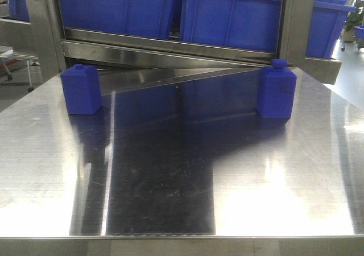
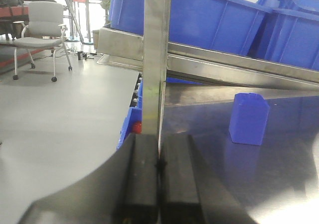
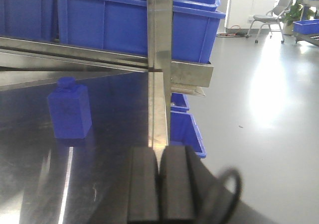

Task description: Pick and sort blue part to right shelf

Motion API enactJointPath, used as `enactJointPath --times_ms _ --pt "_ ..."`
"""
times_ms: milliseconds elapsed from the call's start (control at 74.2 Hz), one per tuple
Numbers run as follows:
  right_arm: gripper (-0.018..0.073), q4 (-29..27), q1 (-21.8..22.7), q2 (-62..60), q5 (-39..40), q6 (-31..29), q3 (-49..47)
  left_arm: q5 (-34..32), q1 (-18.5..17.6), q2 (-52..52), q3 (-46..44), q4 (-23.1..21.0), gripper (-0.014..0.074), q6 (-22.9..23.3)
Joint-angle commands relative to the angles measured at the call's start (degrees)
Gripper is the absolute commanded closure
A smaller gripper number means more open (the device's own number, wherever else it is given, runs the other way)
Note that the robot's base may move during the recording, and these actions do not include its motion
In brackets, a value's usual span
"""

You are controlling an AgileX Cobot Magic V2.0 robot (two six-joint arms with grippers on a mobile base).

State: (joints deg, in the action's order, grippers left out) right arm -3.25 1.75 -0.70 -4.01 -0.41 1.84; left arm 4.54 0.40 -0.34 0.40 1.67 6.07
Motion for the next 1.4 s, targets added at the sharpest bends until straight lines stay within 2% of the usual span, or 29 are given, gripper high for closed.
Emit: enactJointPath --times_ms 0,431,512,634,674,728,836,930,1187,1389 --pt "0.0502 0.37 0.02 -1.07 5.17 -0.29 -1.28 -5.46 -0.04 -1.16 1.31 -0.45 0.0467 -0.01" --pt "0.0502 0.37 0.02 -1.07 5.17 -0.29 -1.28 -5.62 -0.04 -1.16 1.31 -0.45 0.0467 -0.01" --pt "0.0502 0.37 0.02 -1.07 5.17 -0.29 -1.28 -7.91 -0.04 -1.16 1.31 -0.75 0.0467 0.21" --pt "0.0502 0.37 0.02 -1.07 5.17 -0.29 -1.28 -17.3 -0.04 -1.16 0.4 -0.77 0.0467 0.19" --pt "0.0502 0.37 0.02 -1.07 5.17 -0.29 -1.28 -17.85 -0.04 -1.01 -0.99 -0.77 0.0467 0.19" --pt "0.0502 0.37 0.02 -1.07 5.17 -0.29 -1.28 -15.25 -0.04 -0.33 -4.14 -0.77 0.0467 0.19" --pt "0.0502 0.37 0.02 -1.07 5.17 -0.29 -1.28 -4.54 -0.27 3.79 -14.71 -0.37 0.0463 0.19" --pt "0.0502 0.37 0.02 -1.07 5.17 -0.29 -1.28 2.31 -0.95 9.3 -23.65 -0.06 0.0423 0.07" --pt "0.0502 0.37 0.02 -1.07 5.17 -0.29 -1.28 15.49 -5.91 28.87 -42.23 -0.06 0.0131 -0.03" --pt "0.0502 0.37 0.02 -1.07 5.17 -0.29 -1.28 24.57 -12.2 43.6 -49.84 -1.67 0.0021 -0.03"
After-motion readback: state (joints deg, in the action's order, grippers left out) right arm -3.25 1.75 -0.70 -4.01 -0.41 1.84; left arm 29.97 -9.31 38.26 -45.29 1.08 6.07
